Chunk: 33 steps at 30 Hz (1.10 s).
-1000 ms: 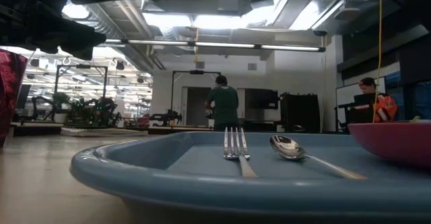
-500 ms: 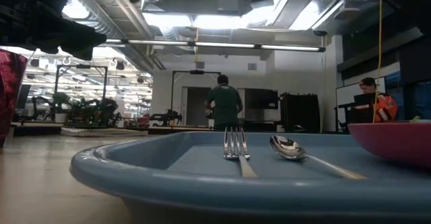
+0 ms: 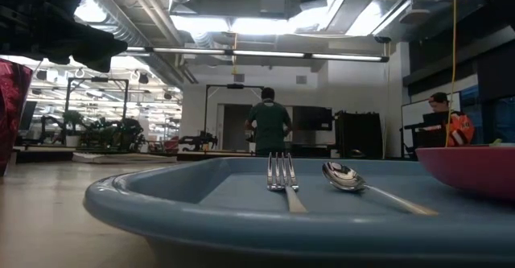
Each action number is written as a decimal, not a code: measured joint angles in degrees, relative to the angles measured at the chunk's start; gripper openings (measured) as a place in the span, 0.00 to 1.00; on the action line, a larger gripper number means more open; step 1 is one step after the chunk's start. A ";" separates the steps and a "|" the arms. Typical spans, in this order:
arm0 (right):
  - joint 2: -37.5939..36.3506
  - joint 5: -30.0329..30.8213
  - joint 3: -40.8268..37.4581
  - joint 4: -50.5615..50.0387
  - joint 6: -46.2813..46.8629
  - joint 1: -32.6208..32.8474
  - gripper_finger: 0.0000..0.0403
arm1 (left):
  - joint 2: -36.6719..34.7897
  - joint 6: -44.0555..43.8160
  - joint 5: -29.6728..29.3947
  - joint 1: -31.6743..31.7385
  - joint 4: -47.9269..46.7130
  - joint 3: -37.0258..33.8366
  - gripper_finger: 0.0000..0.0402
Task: Pick and place plate/cup/fork/spoon on tray
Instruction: Put the red cup on blue tray
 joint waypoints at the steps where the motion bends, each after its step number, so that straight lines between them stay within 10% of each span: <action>1: -0.29 -1.32 0.05 -0.07 0.04 -0.71 0.02 | 0.00 0.00 0.01 -0.01 0.00 0.00 0.32; 12: -0.94 3.98 -0.02 -8.14 2.86 -1.30 0.03 | 0.00 0.00 -0.17 0.00 -0.01 0.00 0.32; 33: 4.95 -19.12 -0.07 5.86 19.39 -7.76 0.03 | 0.00 0.00 -0.17 0.01 0.00 0.00 0.32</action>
